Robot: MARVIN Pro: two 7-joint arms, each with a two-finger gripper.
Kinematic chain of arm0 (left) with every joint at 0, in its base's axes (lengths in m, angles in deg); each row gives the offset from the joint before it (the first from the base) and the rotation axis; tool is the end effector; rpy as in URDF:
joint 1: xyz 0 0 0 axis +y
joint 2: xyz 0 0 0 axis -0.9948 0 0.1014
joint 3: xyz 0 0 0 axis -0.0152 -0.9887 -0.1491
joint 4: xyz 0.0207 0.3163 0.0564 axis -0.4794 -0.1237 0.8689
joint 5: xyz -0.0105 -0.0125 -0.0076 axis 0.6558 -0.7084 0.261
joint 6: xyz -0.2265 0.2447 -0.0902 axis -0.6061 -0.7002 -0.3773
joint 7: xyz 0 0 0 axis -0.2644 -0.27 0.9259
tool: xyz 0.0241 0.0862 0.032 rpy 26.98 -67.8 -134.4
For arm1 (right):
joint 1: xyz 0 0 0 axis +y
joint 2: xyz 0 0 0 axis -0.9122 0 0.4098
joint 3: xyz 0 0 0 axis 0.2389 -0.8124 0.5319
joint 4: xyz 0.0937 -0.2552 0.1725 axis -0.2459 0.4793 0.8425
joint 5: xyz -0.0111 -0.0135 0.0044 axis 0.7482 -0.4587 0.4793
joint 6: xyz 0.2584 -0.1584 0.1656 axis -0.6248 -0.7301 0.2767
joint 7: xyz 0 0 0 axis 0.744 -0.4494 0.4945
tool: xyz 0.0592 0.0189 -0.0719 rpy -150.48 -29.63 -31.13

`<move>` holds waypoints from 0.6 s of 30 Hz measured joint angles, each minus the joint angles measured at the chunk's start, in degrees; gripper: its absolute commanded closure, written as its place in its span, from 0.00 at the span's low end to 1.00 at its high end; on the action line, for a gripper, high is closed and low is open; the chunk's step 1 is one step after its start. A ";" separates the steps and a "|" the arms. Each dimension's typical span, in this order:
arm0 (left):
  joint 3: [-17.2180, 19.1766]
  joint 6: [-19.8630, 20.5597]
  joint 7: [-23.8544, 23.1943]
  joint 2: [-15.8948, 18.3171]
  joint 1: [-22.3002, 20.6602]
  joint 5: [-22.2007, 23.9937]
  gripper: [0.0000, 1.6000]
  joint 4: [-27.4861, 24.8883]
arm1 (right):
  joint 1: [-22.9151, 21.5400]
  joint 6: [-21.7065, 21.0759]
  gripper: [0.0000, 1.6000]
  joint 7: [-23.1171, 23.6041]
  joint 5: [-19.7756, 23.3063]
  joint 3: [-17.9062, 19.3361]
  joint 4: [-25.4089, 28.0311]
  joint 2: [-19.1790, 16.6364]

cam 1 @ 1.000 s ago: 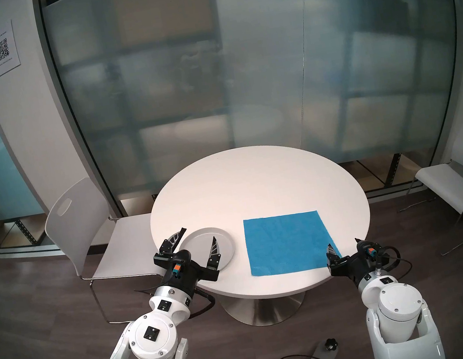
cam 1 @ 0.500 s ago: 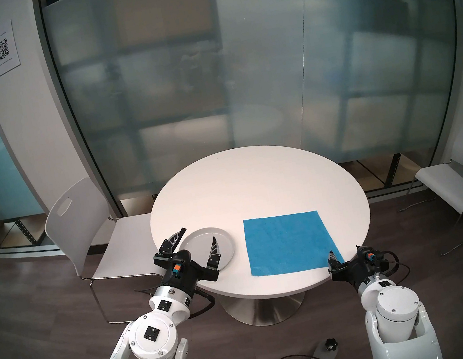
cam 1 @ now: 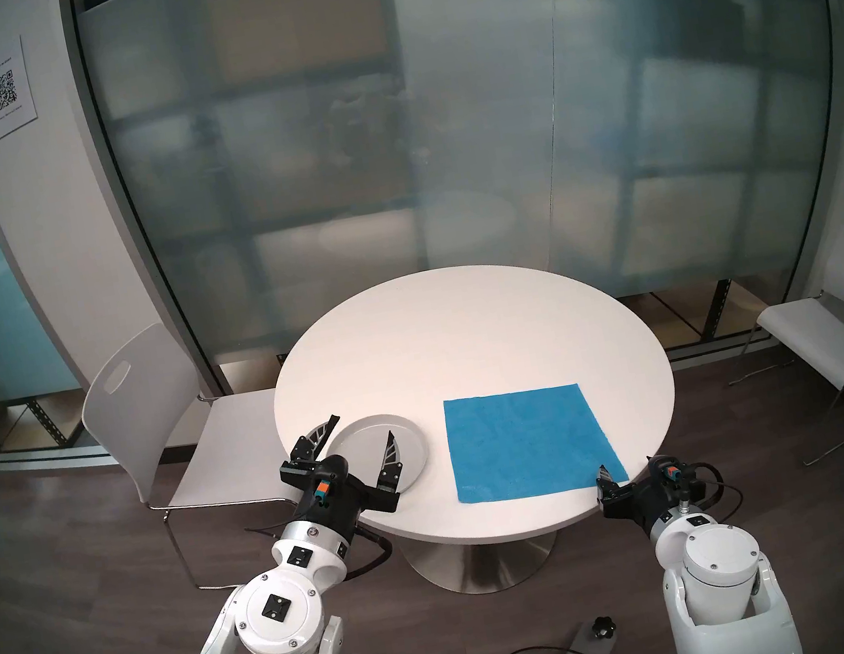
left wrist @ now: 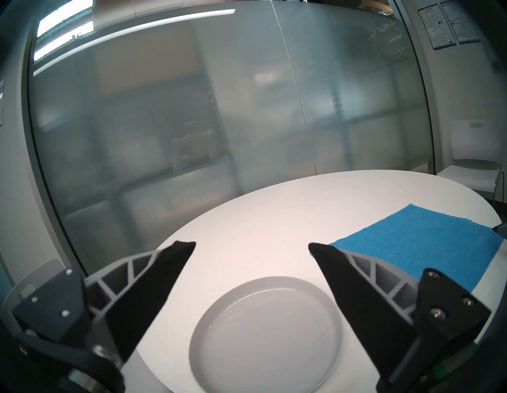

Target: Fold the napkin in half twice and place it beside the plate

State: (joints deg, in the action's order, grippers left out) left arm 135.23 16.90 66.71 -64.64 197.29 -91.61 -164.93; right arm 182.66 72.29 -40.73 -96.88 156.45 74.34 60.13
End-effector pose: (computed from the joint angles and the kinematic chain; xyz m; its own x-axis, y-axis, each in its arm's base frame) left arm 0.3191 -0.0290 -0.3163 -0.0330 -0.2667 0.9632 -0.2653 -0.9268 -0.2658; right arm 0.2897 -0.0562 -0.3916 0.4201 0.0588 0.9056 -0.0818 -0.9914 0.1023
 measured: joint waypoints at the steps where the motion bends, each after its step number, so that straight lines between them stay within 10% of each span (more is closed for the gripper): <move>1: 0.00 0.00 0.00 0.00 0.00 0.00 0.00 0.00 | -0.08 -0.03 0.00 0.04 0.01 0.00 -0.17 0.00; 18: 0.00 0.00 0.00 0.00 0.00 0.00 0.00 0.00 | -1.65 -1.39 0.13 1.35 -0.18 -0.68 -2.19 -0.93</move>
State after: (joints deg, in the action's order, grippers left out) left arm 135.23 16.90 66.71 -64.64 197.29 -91.61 -164.93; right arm 181.01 70.91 -39.38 -97.07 155.76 72.15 59.21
